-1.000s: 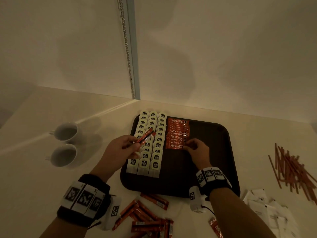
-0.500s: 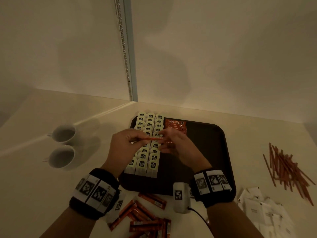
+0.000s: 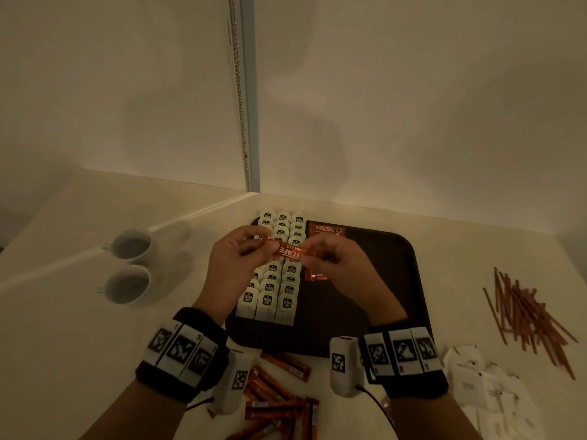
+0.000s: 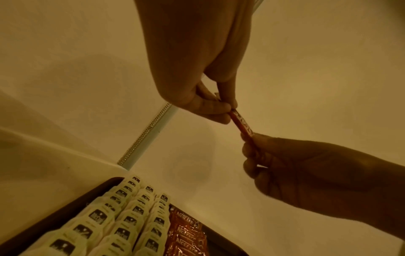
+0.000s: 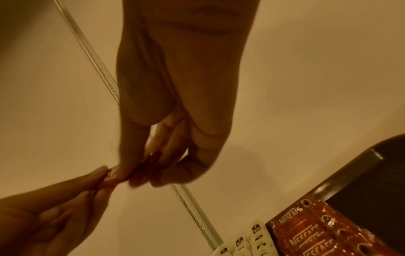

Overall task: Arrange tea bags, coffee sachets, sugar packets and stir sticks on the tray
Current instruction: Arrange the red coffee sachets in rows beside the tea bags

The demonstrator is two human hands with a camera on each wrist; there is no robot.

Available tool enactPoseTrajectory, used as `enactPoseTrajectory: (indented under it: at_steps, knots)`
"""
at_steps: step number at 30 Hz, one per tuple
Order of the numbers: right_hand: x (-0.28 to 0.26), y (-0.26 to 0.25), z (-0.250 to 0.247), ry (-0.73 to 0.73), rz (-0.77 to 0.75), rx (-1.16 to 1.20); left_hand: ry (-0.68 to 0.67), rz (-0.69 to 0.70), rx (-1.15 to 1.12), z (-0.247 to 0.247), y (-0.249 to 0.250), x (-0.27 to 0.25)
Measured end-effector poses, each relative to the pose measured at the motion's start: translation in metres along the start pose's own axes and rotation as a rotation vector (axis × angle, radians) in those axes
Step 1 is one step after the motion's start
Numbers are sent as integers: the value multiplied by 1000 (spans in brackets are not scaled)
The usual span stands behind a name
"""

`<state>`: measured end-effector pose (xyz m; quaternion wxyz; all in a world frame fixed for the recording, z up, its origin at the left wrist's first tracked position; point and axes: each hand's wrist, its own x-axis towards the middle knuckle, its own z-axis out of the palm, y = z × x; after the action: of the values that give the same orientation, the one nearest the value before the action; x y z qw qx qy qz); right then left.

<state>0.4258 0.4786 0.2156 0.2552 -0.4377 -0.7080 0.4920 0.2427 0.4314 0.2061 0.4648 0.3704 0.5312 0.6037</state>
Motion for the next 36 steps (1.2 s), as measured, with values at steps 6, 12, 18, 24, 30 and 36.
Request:
enactPoseTrajectory:
  at_steps: [6,12,18,24,30,36]
  knots:
    - [-4,-20,16,-129,73,295,-100,41,229,13,7,4]
    - [0,-18,18,145,7,434,-152,3,290,5,5,-2]
    - [2,-4,18,269,62,372,13,64,203,0,0,4]
    - [2,-9,7,283,6,274,57,-19,21,3,-6,0]
    - [0,-4,-3,249,13,155,-14,-44,81,4,-6,-3]
    - [1,6,-12,107,-3,18,-23,-87,80,-2,-13,2]
